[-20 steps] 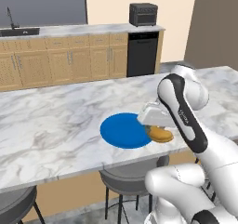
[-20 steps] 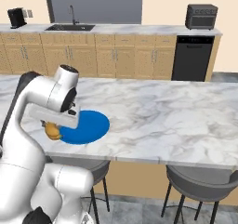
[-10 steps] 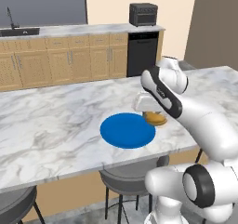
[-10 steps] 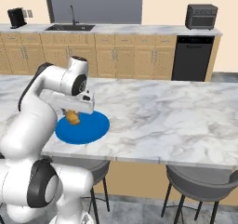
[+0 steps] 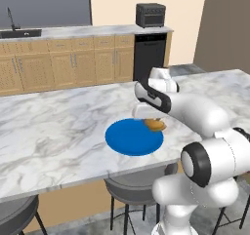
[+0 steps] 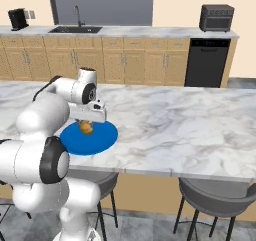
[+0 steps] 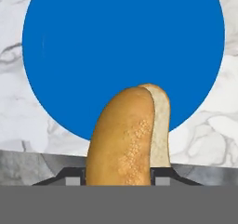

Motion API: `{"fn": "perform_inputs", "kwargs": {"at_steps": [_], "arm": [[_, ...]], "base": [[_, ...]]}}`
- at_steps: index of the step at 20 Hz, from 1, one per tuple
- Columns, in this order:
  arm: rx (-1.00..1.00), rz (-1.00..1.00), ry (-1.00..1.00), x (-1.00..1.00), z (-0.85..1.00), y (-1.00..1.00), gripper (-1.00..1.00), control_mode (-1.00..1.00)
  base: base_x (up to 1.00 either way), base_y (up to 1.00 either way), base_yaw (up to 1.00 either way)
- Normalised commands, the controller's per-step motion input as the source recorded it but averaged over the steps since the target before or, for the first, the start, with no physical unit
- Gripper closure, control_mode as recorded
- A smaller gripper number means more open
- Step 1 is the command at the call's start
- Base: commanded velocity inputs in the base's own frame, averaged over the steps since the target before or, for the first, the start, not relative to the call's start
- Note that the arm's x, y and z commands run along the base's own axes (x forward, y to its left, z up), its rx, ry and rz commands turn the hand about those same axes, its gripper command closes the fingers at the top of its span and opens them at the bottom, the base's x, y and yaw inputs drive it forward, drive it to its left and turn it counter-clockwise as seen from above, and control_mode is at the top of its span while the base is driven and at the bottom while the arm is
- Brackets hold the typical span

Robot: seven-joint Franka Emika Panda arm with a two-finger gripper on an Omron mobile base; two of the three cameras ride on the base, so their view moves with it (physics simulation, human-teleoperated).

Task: Move the hot dog bun to the plate on the dining table and place the condiment next to that plate. Then navigate to the fridge and take the sausage and place it on the plate as well.

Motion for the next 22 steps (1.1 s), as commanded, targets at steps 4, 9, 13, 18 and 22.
{"fn": "perform_inputs", "kwargs": {"at_steps": [4, 9, 13, 18, 22], "arm": [[0.0, -0.03, -0.13, 0.06, -0.45, 0.0, 1.0, -1.0], [-0.03, 0.0, -0.23, 0.21, -0.18, 0.0, 1.0, -1.0], [-0.04, 0.0, -0.24, 0.16, -0.21, 0.0, 1.0, -1.0], [-0.01, -0.03, -0.01, 0.53, -0.24, 0.0, 1.0, -1.0], [0.0, -0.05, 0.03, 0.58, -0.21, 0.0, 1.0, -1.0]], "base": [[0.0, 0.0, 0.0], [0.0, 0.0, 0.0], [0.0, 0.0, 0.0], [0.0, 0.0, 0.0], [0.0, 0.0, 0.0]]}}
